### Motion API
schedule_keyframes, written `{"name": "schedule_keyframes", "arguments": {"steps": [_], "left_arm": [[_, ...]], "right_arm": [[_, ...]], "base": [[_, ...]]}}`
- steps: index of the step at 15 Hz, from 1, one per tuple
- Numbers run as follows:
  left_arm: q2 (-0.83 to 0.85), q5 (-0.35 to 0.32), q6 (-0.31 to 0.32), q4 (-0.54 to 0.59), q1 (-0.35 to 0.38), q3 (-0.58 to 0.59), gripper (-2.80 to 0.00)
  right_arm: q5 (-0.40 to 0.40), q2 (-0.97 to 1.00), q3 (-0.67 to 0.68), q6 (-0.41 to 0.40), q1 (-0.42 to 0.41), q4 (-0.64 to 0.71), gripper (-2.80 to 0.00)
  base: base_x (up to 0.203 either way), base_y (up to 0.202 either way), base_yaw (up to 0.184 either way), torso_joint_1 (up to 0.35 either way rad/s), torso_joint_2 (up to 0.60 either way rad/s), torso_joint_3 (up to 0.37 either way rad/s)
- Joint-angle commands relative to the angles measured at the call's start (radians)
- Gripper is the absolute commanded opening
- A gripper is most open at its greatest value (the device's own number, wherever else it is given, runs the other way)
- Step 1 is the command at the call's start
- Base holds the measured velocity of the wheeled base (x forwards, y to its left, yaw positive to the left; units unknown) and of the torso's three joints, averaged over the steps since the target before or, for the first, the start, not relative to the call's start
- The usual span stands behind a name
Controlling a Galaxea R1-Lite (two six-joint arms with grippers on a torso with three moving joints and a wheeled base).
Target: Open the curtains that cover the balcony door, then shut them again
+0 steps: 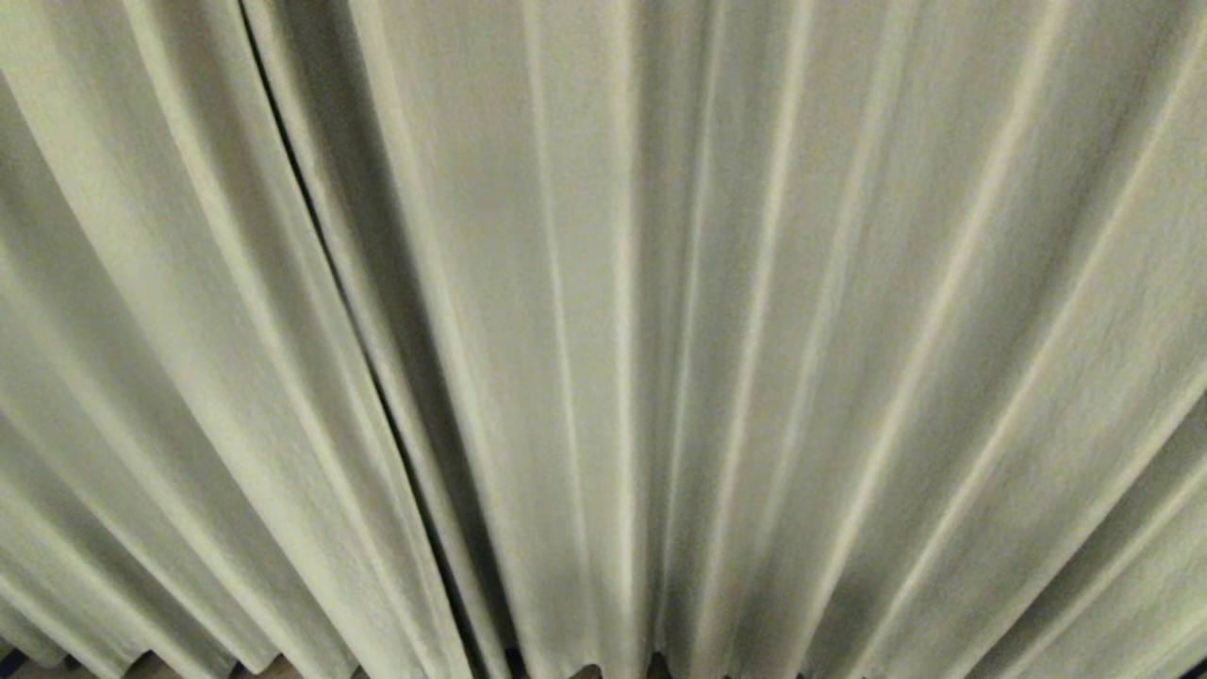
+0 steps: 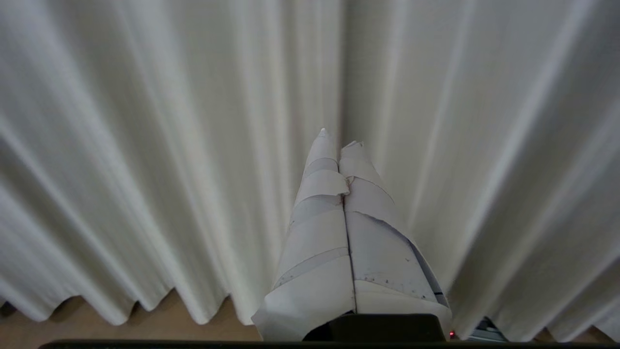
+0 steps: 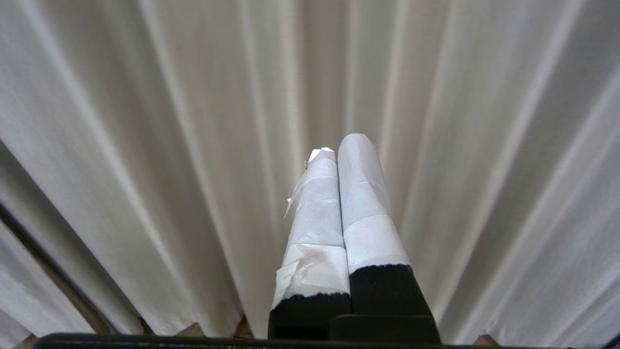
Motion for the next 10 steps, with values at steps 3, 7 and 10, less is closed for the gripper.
{"name": "schedule_keyframes", "arguments": {"steps": [3,7,10], "left_arm": [[0.000,0.002,0.001,0.000,0.000,0.001,-2.80],[0.000,0.002,0.001,0.000,0.000,0.001,-2.80],[0.000,0.002,0.001,0.000,0.000,0.001,-2.80]], "right_arm": [[0.000,0.000,0.000,0.000,-0.001,-0.001,-2.80],[0.000,0.000,0.000,0.000,-0.001,-0.001,-2.80],[0.000,0.000,0.000,0.000,-0.001,-0.001,-2.80]], "base": [[0.000,0.188,-0.001,0.003,0.00,-0.002],[0.000,0.186,-0.002,0.002,0.00,0.004],[0.000,0.186,-0.001,0.000,0.00,0.005]]}}
